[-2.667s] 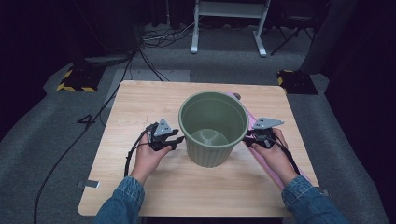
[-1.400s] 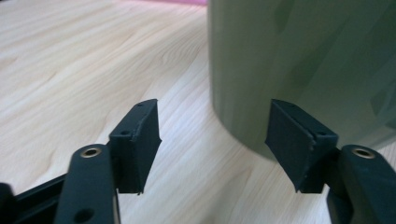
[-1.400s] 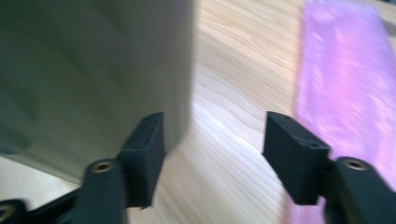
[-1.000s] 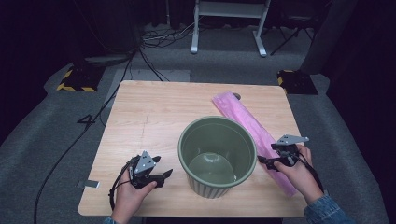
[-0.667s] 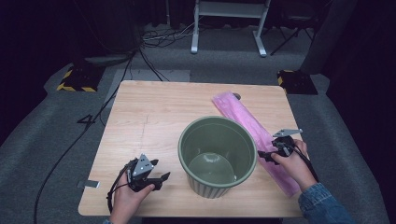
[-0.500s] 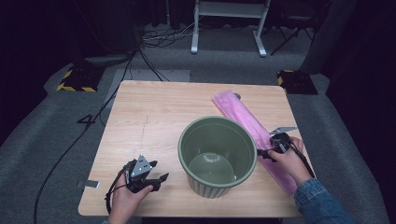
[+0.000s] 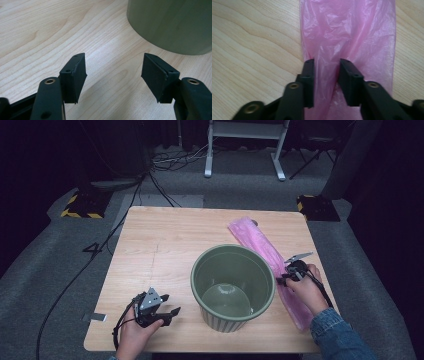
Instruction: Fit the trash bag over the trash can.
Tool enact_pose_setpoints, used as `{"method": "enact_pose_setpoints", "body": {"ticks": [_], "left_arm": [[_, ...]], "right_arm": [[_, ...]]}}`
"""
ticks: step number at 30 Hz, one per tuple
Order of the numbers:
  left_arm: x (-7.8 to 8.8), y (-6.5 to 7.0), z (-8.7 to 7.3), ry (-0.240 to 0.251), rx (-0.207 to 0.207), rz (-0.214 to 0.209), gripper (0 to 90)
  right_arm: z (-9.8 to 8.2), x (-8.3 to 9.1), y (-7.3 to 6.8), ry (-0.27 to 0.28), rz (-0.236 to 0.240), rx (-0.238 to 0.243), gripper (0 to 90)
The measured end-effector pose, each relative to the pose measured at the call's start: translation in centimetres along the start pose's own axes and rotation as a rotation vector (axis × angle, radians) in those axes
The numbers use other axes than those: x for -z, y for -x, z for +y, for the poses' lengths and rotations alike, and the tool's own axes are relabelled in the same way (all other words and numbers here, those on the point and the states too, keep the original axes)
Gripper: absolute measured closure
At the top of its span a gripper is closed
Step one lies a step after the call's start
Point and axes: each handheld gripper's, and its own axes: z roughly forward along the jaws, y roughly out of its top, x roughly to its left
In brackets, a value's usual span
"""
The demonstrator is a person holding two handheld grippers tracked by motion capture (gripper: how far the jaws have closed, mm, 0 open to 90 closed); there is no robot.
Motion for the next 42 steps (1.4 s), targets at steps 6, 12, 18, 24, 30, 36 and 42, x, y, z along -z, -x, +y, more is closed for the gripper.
{"method": "enact_pose_setpoints", "body": {"ticks": [6,12,18,24,30,36,42], "left_arm": [[-0.1,-0.2,-0.1,0.0,0.006,-0.003,36.8],[0.0,-0.2,0.0,0.013,0.011,0.003,37.0],[-0.2,-0.5,0.1,0.015,0.009,0.002,37.2],[-0.1,-0.7,0.2,0.028,0.016,0.001,37.4],[0.1,-0.9,0.1,0.044,0.026,0.007,37.4],[0.2,-0.9,0.0,0.052,0.031,0.002,37.4],[-0.2,-0.9,-0.2,0.032,0.011,0.004,37.0]], "right_arm": [[-0.5,0.4,0.4,0.048,0.028,-0.008,89.2],[-1.5,1.9,0.4,0.172,0.045,-0.017,90.0],[-2.0,3.9,0.1,0.298,0.076,-0.008,90.0],[-2.3,5.7,-0.4,0.41,0.086,0.01,90.0],[-2.2,8.0,-0.6,0.519,0.089,0.038,90.0],[-1.8,9.9,-1.0,0.603,0.073,0.075,90.0],[-1.4,11.6,-1.3,0.688,0.072,0.086,90.0]]}}
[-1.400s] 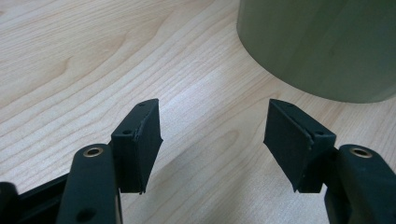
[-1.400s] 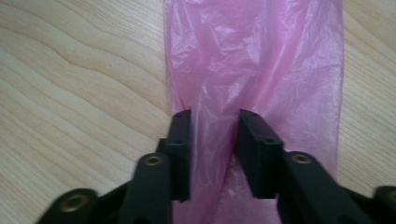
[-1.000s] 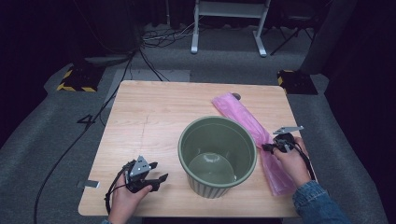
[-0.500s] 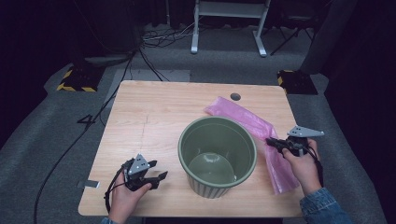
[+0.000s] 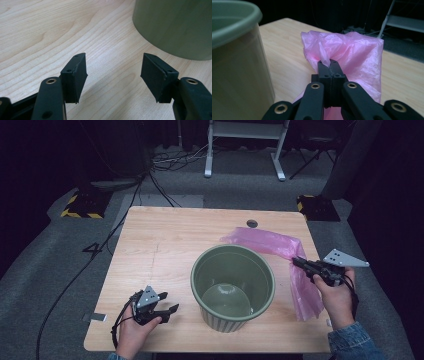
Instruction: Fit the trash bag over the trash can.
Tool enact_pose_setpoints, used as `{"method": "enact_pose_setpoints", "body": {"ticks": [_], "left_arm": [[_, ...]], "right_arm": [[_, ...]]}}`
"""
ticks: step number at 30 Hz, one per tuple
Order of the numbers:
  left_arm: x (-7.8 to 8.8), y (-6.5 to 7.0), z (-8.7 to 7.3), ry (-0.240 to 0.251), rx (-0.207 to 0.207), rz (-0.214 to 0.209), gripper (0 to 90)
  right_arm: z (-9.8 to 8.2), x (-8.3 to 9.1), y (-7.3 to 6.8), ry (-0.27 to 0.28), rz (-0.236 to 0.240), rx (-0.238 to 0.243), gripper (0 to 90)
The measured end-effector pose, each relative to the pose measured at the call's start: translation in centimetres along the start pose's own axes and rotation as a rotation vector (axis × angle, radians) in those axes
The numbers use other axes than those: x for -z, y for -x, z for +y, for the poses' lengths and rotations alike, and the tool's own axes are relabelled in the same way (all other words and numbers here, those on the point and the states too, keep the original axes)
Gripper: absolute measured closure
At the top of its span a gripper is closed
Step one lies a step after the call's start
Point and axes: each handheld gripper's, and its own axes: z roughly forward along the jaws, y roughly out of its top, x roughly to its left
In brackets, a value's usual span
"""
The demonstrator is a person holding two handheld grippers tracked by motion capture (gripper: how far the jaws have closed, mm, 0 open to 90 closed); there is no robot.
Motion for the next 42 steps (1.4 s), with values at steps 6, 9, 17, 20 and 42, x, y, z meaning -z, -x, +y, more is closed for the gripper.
{"method": "enact_pose_setpoints", "body": {"ticks": [6,9,17,20,42], "left_arm": [[-0.1,0.0,-0.1,0.001,0.005,0.0,37.0],[0.0,-0.1,-0.1,0.002,0.006,0.0,37.0],[0.1,-0.3,-0.2,0.005,0.005,0.006,36.9],[0.2,-0.3,-0.2,0.005,0.012,0.004,37.0],[0.6,-0.7,-0.5,0.007,0.012,0.02,35.8]], "right_arm": [[1.1,0.7,-0.2,0.062,0.016,0.007,90.0],[1.8,0.8,-0.3,0.085,0.027,0.004,90.0],[4.6,1.1,-0.9,0.114,0.032,0.052,90.0],[5.9,1.1,-1.2,0.12,0.032,0.075,90.0],[13.1,-0.5,-5.7,0.183,0.104,0.162,90.0]]}}
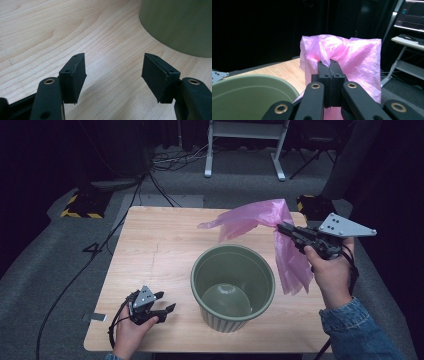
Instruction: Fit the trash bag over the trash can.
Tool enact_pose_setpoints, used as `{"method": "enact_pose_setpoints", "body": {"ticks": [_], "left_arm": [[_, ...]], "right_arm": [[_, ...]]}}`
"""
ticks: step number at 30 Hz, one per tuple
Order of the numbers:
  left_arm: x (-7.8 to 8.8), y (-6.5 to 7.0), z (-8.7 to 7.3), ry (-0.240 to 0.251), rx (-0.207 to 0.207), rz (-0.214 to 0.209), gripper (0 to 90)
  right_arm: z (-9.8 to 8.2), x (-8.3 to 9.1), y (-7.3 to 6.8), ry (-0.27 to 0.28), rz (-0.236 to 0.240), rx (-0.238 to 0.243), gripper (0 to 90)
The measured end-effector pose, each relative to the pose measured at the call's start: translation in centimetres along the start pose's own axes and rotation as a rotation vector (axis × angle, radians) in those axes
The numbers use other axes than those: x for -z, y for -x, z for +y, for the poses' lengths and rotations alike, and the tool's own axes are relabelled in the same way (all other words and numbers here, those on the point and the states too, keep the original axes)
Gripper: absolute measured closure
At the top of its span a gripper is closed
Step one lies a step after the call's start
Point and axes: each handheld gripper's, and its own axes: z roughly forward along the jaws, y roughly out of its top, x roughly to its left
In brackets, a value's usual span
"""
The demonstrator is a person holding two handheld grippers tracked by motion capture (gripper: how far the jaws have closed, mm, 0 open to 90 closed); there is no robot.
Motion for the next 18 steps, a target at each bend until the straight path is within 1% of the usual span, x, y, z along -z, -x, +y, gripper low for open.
{"method": "enact_pose_setpoints", "body": {"ticks": [4,5,6,9,14,15,17,18], "left_arm": [[0.1,-0.1,0.0,0.007,-0.003,0.002,35.6],[0.1,-0.1,0.0,0.01,0.01,0.002,35.4],[0.2,-0.2,0.0,0.008,0.004,0.005,35.3],[0.3,-0.3,0.0,0.015,0.011,0.009,34.5],[0.4,-0.4,0.0,0.012,0.006,0.017,34.2],[0.4,-0.4,0.0,0.01,-0.004,0.025,34.2],[0.4,-0.3,0.1,0.0,-0.014,0.035,34.1],[0.5,-0.3,0.1,0.002,-0.009,0.034,34.1]], "right_arm": [[0.9,-0.7,-0.8,0.017,0.019,0.007,90.0],[1.1,-0.8,-1.0,0.02,0.023,0.011,90.0],[1.3,-1.0,-1.2,0.024,0.026,0.011,90.0],[1.8,-1.5,-2.0,0.032,0.043,0.017,90.0],[2.7,-2.5,-3.2,0.043,0.073,0.033,90.0],[2.9,-2.6,-3.5,0.047,0.081,0.035,90.0],[3.0,-3.0,-3.9,0.052,0.094,0.03,90.0],[3.1,-3.2,-4.1,0.055,0.099,0.029,90.0]]}}
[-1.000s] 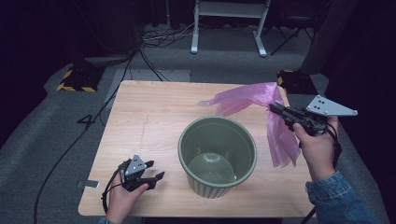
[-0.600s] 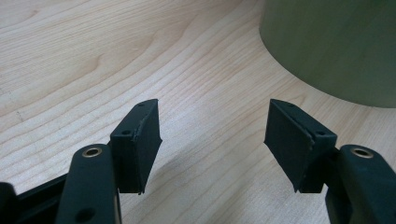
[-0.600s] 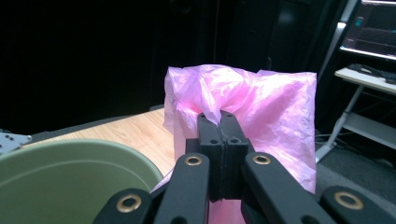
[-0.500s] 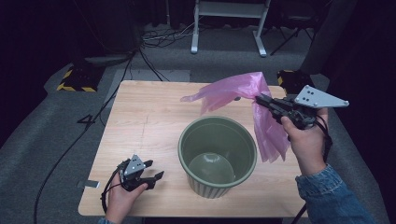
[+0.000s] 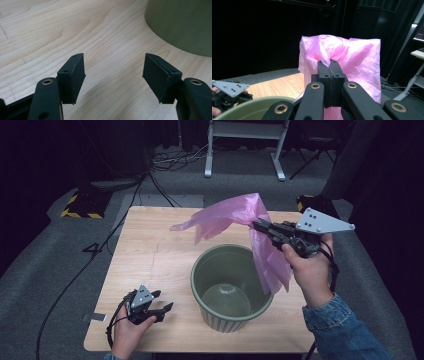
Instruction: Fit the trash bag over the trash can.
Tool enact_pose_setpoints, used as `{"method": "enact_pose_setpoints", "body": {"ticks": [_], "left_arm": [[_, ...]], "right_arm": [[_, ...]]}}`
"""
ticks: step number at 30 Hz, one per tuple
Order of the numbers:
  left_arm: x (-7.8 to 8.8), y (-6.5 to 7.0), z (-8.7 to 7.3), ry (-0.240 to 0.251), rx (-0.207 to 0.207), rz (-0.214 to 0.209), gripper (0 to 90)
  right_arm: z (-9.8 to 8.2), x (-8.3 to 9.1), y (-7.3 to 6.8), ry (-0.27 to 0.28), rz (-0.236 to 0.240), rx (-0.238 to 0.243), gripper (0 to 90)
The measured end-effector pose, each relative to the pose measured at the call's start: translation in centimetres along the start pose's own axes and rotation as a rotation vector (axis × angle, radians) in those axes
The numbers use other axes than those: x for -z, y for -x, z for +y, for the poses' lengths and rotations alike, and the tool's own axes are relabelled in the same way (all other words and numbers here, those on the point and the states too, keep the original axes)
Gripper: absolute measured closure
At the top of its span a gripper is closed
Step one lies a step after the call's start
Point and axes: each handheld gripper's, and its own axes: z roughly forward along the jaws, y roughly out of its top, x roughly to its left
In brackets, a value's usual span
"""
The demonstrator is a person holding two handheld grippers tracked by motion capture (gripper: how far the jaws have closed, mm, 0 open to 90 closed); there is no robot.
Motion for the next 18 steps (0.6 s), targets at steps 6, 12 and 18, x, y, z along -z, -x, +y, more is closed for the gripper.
{"method": "enact_pose_setpoints", "body": {"ticks": [6,12,18], "left_arm": [[0.3,-0.1,0.3,0.019,0.009,0.013,32.5],[0.2,-0.1,0.5,0.016,0.01,0.013,32.3],[0.2,-0.5,0.7,0.028,0.026,0.013,32.2]], "right_arm": [[0.6,-1.0,-1.3,0.021,0.036,-0.002,90.0],[-0.3,-2.4,-2.9,0.018,0.073,-0.005,90.0],[-1.2,-3.1,-3.7,0.027,0.098,-0.011,90.0]]}}
